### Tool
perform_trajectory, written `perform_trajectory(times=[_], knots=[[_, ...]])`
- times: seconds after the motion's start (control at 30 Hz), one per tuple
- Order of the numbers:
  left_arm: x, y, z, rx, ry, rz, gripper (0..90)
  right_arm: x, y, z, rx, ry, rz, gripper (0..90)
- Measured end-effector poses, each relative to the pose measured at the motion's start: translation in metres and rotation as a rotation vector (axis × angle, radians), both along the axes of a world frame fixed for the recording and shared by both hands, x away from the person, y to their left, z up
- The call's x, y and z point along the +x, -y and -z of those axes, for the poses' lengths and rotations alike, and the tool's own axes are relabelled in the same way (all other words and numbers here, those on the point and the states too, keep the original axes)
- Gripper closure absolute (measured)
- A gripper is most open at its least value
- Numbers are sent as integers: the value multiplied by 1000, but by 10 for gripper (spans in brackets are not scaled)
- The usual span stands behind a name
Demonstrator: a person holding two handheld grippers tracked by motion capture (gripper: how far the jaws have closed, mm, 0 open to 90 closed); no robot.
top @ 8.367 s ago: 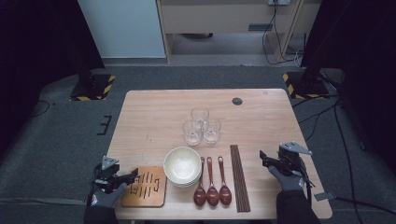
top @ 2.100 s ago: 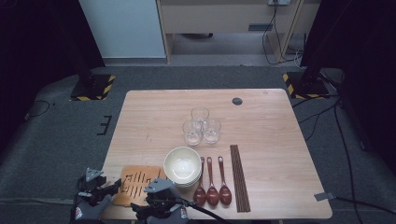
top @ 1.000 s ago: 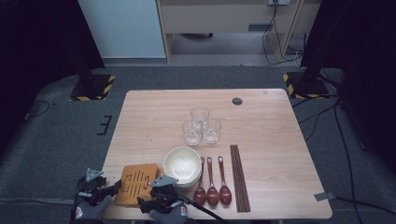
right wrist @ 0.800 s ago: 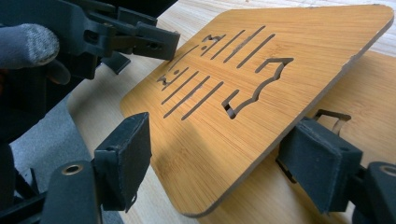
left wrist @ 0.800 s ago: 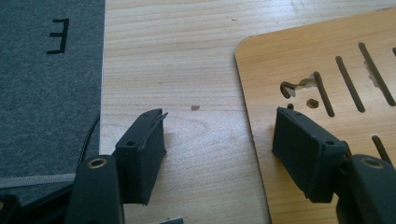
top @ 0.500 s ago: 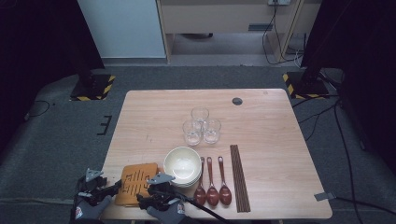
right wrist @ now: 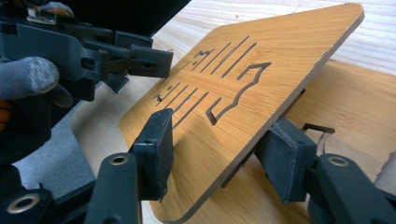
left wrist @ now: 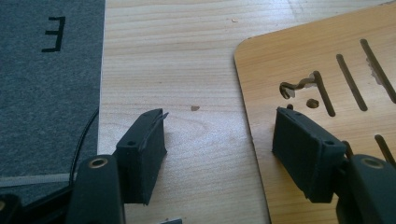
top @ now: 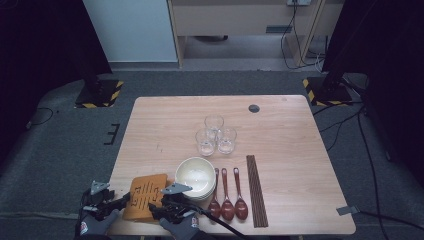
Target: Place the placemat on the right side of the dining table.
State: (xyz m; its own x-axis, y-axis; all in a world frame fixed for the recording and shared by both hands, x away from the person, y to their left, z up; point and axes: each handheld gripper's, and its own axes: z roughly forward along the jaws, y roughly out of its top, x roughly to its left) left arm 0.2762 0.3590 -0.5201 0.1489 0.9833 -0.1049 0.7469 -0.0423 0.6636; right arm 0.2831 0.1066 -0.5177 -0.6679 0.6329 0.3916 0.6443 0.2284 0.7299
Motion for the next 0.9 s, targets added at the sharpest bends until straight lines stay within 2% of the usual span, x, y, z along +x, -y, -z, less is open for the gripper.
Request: perform_trajectory(times=[0.13, 0.3, 0.5, 0.63, 0.67, 0.9], knots=[[0, 0, 0, -13, 3, 2, 353, 0, -1, -2, -2, 12, -2, 480], [0, 0, 1, -24, 6, 7, 363, 0, -7, -2, -16, 2, -14, 444], [0, 0, 1, -27, 9, 2, 357, 2, -7, -3, 8, -15, -10, 491], [0, 0, 2, -34, 15, -4, 290, 2, -5, -5, 23, -22, -10, 516], [0, 0, 2, -36, 18, -3, 244, 2, -4, -5, 31, -31, -11, 529], [0, 0, 0, -49, 43, -8, 200, 3, 1, -5, 60, -43, 6, 598]])
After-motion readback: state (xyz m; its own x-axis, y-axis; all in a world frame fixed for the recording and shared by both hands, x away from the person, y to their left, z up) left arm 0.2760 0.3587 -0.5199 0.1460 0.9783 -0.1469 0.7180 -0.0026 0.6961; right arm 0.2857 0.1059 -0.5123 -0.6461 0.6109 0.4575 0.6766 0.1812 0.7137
